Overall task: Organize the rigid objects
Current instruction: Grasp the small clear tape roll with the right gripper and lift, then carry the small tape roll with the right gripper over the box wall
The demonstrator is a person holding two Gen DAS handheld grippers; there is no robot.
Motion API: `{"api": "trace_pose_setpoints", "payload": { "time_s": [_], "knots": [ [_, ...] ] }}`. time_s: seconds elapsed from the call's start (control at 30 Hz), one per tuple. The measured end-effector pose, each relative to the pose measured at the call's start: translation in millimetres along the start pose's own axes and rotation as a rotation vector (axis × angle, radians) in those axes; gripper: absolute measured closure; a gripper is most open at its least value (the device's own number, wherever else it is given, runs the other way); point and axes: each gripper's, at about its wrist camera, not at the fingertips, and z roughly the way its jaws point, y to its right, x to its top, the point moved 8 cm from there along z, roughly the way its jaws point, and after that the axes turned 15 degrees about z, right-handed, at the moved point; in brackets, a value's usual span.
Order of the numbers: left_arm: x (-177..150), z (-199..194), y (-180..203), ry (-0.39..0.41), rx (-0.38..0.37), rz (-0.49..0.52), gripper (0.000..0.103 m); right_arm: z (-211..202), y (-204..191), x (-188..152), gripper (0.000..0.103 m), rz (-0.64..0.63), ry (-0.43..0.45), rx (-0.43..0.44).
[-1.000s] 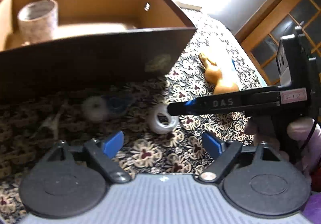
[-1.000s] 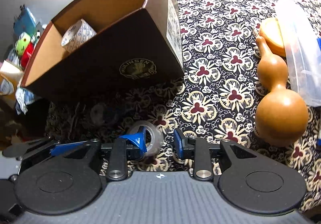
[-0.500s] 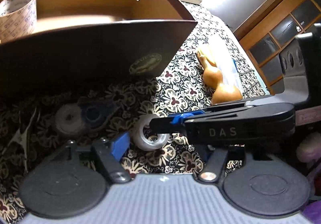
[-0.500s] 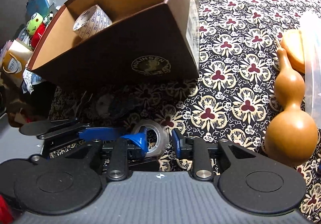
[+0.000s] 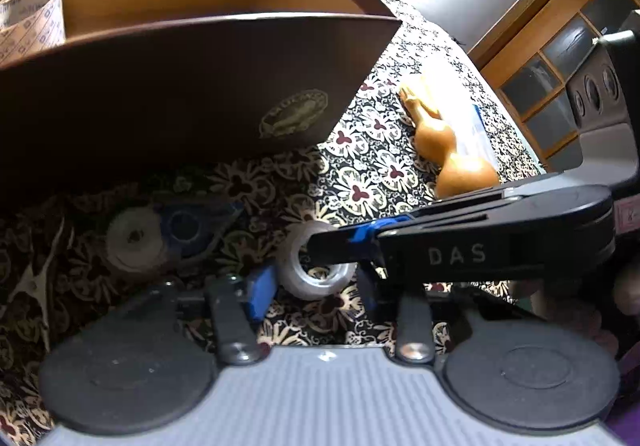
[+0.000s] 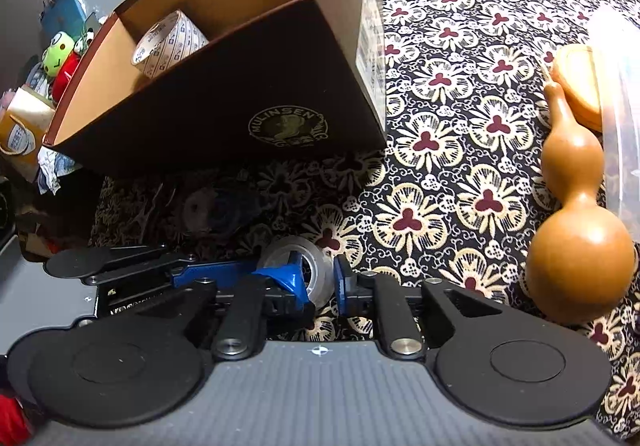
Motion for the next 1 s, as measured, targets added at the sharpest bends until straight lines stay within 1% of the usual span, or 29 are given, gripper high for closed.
{"api": "trace_pose_setpoints", "payload": {
  "time_s": [0.17,0.3,0.43,0.5,0.63,0.7,0.77,0.87,0.93,1.0],
  "knots": [
    [2.3,-5.0,6.5,0.009,-0.014,0.006,0.071,-22.8,3.1,-0.6,0.103,0.008,0.041,-0.001],
    [15.1,-18.8,20.2,0.049,-0.038,0.052,0.071,-58.4,0.0,6.2,0.103,0.014,0.116,0.010],
    [38.7,-41.7,35.0,0.124,-0.063,0.110,0.071,-99.4,-10.8,17.1,0.103,-0.005,0.227,0.028],
    [52.6,-55.4,41.3,0.171,-0.064,0.143,0.071,-116.0,-21.2,25.8,0.103,-0.018,0.278,0.043],
    [81.0,-84.3,44.7,0.277,-0.036,0.195,0.071,-132.3,-47.3,51.4,0.103,-0.094,0.376,0.083],
    [95.4,-96.5,39.9,0.324,-0.005,0.210,0.071,-131.2,-64.3,64.5,0.103,-0.136,0.398,0.107],
    [107.4,-109.7,26.7,0.359,0.032,0.210,0.071,-121.1,-82.8,77.2,0.103,-0.182,0.400,0.135],
    [116.6,-122.5,-1.7,0.383,0.092,0.176,0.071,-94.6,-108.3,90.1,0.103,-0.246,0.356,0.159],
    [118.2,-123.7,-23.2,0.372,0.126,0.145,0.071,-70.0,-118.5,93.4,0.103,-0.259,0.297,0.169],
    [114.2,-120.2,-47.0,0.342,0.149,0.101,0.071,-43.2,-124.6,92.8,0.103,-0.259,0.219,0.175]
  ]
}}
